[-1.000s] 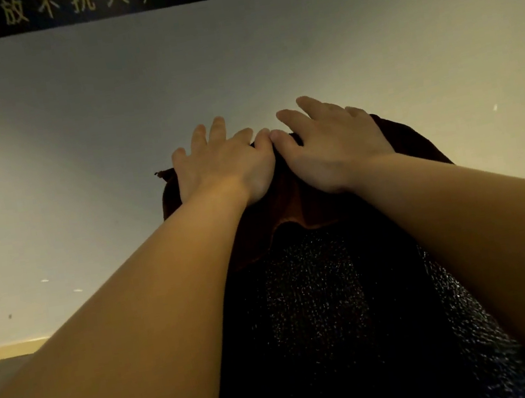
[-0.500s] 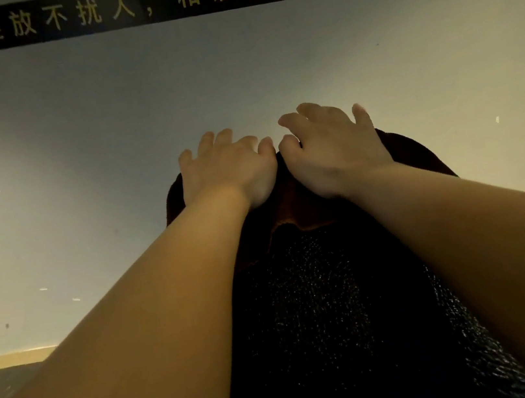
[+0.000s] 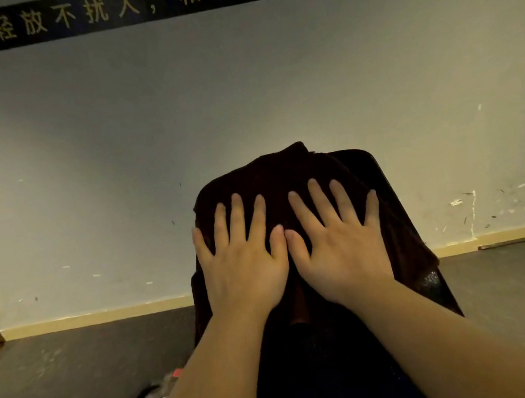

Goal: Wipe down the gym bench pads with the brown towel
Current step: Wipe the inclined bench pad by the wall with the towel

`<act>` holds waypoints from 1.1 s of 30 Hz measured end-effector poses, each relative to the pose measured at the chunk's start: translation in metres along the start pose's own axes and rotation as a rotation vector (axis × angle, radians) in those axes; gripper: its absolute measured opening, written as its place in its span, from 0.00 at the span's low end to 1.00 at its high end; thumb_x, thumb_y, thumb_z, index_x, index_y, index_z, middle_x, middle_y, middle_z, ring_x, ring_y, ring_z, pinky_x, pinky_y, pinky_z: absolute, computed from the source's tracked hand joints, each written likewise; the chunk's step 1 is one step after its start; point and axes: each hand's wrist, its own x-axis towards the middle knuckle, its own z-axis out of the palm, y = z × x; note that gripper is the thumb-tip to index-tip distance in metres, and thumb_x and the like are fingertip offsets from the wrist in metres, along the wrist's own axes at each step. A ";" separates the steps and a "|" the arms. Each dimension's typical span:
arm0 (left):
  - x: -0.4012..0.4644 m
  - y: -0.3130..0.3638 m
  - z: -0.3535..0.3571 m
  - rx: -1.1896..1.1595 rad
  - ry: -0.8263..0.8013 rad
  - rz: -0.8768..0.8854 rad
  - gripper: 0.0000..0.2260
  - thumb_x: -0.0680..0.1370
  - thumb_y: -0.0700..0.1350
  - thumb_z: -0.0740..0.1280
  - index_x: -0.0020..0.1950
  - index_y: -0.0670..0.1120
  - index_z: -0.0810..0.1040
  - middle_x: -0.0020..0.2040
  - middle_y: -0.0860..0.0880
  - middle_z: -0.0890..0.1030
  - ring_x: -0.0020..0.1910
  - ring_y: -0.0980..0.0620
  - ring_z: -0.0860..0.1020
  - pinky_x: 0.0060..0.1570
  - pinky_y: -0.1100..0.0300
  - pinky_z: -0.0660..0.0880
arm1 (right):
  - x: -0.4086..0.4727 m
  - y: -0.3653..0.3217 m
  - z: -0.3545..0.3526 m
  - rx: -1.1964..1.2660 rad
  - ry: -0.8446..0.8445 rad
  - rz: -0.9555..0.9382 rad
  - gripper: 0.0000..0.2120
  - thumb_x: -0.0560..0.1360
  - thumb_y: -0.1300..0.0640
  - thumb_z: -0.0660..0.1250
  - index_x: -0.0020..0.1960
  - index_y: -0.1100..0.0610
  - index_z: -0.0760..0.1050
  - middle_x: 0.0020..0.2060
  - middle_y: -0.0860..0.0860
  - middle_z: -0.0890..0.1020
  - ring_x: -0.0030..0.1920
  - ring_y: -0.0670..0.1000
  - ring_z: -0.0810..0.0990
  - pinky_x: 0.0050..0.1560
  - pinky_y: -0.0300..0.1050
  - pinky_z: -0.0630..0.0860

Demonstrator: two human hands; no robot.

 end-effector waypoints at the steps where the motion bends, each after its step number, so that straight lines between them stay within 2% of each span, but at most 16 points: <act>1: -0.017 -0.002 0.002 0.009 -0.017 0.002 0.27 0.79 0.61 0.33 0.78 0.59 0.35 0.81 0.52 0.38 0.80 0.50 0.37 0.76 0.43 0.36 | -0.016 -0.002 0.002 0.000 -0.002 -0.007 0.32 0.76 0.37 0.34 0.80 0.43 0.42 0.80 0.50 0.45 0.79 0.56 0.41 0.74 0.67 0.35; 3: -0.054 -0.006 0.006 0.011 -0.019 0.019 0.29 0.76 0.62 0.32 0.78 0.59 0.38 0.81 0.51 0.43 0.80 0.49 0.42 0.76 0.43 0.39 | -0.050 -0.006 0.005 0.025 -0.003 -0.010 0.30 0.79 0.38 0.42 0.79 0.45 0.55 0.79 0.52 0.57 0.79 0.59 0.52 0.73 0.68 0.43; 5: -0.089 -0.008 0.005 -0.031 0.056 0.022 0.29 0.79 0.60 0.44 0.79 0.55 0.56 0.80 0.46 0.58 0.79 0.45 0.57 0.76 0.41 0.49 | -0.085 -0.007 0.007 0.051 0.020 -0.024 0.29 0.79 0.39 0.50 0.76 0.48 0.64 0.76 0.54 0.66 0.76 0.61 0.62 0.70 0.70 0.50; 7: -0.120 -0.009 0.004 -0.055 0.124 0.072 0.25 0.79 0.55 0.53 0.75 0.50 0.69 0.75 0.44 0.68 0.75 0.43 0.66 0.74 0.41 0.53 | -0.118 -0.009 0.009 0.036 0.005 -0.036 0.28 0.79 0.40 0.51 0.76 0.49 0.66 0.75 0.55 0.66 0.75 0.62 0.63 0.69 0.72 0.52; 9: -0.145 -0.012 0.007 -0.041 0.101 0.164 0.23 0.80 0.52 0.54 0.73 0.48 0.71 0.73 0.44 0.72 0.73 0.45 0.69 0.73 0.44 0.55 | -0.145 -0.012 0.009 0.028 -0.015 -0.037 0.29 0.79 0.40 0.51 0.76 0.49 0.64 0.76 0.55 0.65 0.76 0.63 0.62 0.69 0.74 0.54; 12: -0.165 -0.012 0.011 -0.073 0.024 0.147 0.23 0.82 0.52 0.52 0.76 0.49 0.66 0.76 0.45 0.68 0.75 0.48 0.66 0.71 0.49 0.58 | -0.167 -0.011 0.008 0.005 -0.101 -0.045 0.29 0.78 0.39 0.51 0.77 0.48 0.63 0.76 0.55 0.64 0.76 0.63 0.61 0.68 0.76 0.55; 17: -0.144 -0.015 0.014 -0.080 0.042 0.030 0.25 0.82 0.58 0.50 0.78 0.53 0.63 0.78 0.47 0.63 0.77 0.46 0.62 0.71 0.45 0.55 | -0.136 -0.001 -0.001 -0.030 -0.151 -0.098 0.30 0.77 0.33 0.49 0.77 0.40 0.60 0.77 0.55 0.63 0.76 0.63 0.60 0.65 0.80 0.53; 19: -0.128 -0.014 0.007 -0.066 -0.002 0.023 0.27 0.80 0.61 0.41 0.80 0.57 0.52 0.80 0.49 0.52 0.80 0.47 0.52 0.76 0.47 0.48 | -0.113 0.004 -0.006 -0.044 -0.167 -0.104 0.29 0.77 0.30 0.42 0.77 0.33 0.50 0.79 0.52 0.57 0.78 0.61 0.54 0.67 0.80 0.46; 21: -0.109 -0.014 0.006 -0.074 -0.010 0.020 0.29 0.75 0.63 0.31 0.77 0.61 0.37 0.80 0.52 0.38 0.80 0.50 0.38 0.76 0.47 0.37 | -0.094 0.011 -0.004 -0.047 -0.118 -0.097 0.28 0.75 0.29 0.33 0.73 0.28 0.33 0.80 0.48 0.42 0.79 0.56 0.39 0.69 0.76 0.36; 23: -0.081 -0.015 0.002 -0.065 0.017 0.033 0.27 0.77 0.63 0.30 0.76 0.62 0.33 0.80 0.53 0.35 0.79 0.50 0.35 0.76 0.46 0.35 | -0.072 0.014 -0.003 -0.058 -0.085 -0.058 0.28 0.73 0.29 0.29 0.71 0.29 0.27 0.79 0.45 0.36 0.78 0.54 0.33 0.71 0.73 0.33; 25: -0.052 -0.016 0.000 -0.042 0.021 0.058 0.25 0.82 0.62 0.36 0.78 0.60 0.35 0.81 0.52 0.37 0.79 0.50 0.36 0.76 0.46 0.36 | -0.046 0.015 -0.006 -0.067 -0.065 -0.033 0.30 0.73 0.30 0.30 0.73 0.31 0.30 0.79 0.45 0.37 0.78 0.53 0.34 0.71 0.73 0.34; 27: -0.025 -0.015 -0.001 -0.007 0.026 0.077 0.26 0.82 0.61 0.40 0.79 0.60 0.38 0.81 0.52 0.38 0.79 0.49 0.37 0.76 0.45 0.36 | -0.021 0.016 -0.006 -0.067 -0.053 -0.013 0.29 0.76 0.30 0.32 0.76 0.32 0.34 0.80 0.45 0.40 0.79 0.53 0.36 0.71 0.72 0.35; 30: 0.012 -0.012 0.001 0.015 0.022 0.103 0.26 0.83 0.61 0.41 0.80 0.59 0.40 0.81 0.52 0.40 0.80 0.49 0.38 0.76 0.45 0.36 | 0.011 0.019 -0.005 -0.072 -0.044 0.017 0.29 0.78 0.32 0.37 0.77 0.33 0.38 0.80 0.45 0.42 0.79 0.52 0.38 0.72 0.72 0.36; 33: 0.043 -0.010 0.000 0.002 0.034 0.114 0.25 0.83 0.61 0.42 0.80 0.60 0.42 0.82 0.52 0.41 0.80 0.49 0.39 0.76 0.44 0.37 | 0.035 0.021 -0.004 -0.058 -0.025 0.040 0.29 0.78 0.32 0.38 0.77 0.34 0.39 0.80 0.44 0.42 0.79 0.51 0.38 0.72 0.71 0.36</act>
